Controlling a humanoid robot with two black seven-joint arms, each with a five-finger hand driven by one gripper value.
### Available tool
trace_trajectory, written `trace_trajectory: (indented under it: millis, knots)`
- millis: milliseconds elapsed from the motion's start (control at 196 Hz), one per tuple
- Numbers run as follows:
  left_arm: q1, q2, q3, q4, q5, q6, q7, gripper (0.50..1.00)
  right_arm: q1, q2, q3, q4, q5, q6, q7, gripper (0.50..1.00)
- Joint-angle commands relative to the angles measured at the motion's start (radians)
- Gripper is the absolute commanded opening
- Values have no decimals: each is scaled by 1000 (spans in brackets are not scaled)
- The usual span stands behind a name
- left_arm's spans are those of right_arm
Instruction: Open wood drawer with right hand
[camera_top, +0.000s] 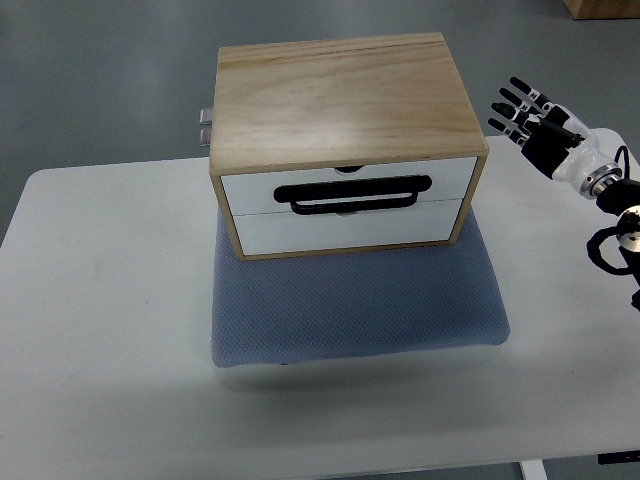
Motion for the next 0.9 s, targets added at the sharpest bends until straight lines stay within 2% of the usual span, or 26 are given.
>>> trace_trajectory:
  millis: [0,894]
  knots:
    - [0,0,-2,2,-2,0,0,1000,-1,1,-1,1,0,0,0,944]
    - [6,0,-1,3,-3,0,4,1000,0,-7,3,0,0,-1,0,944]
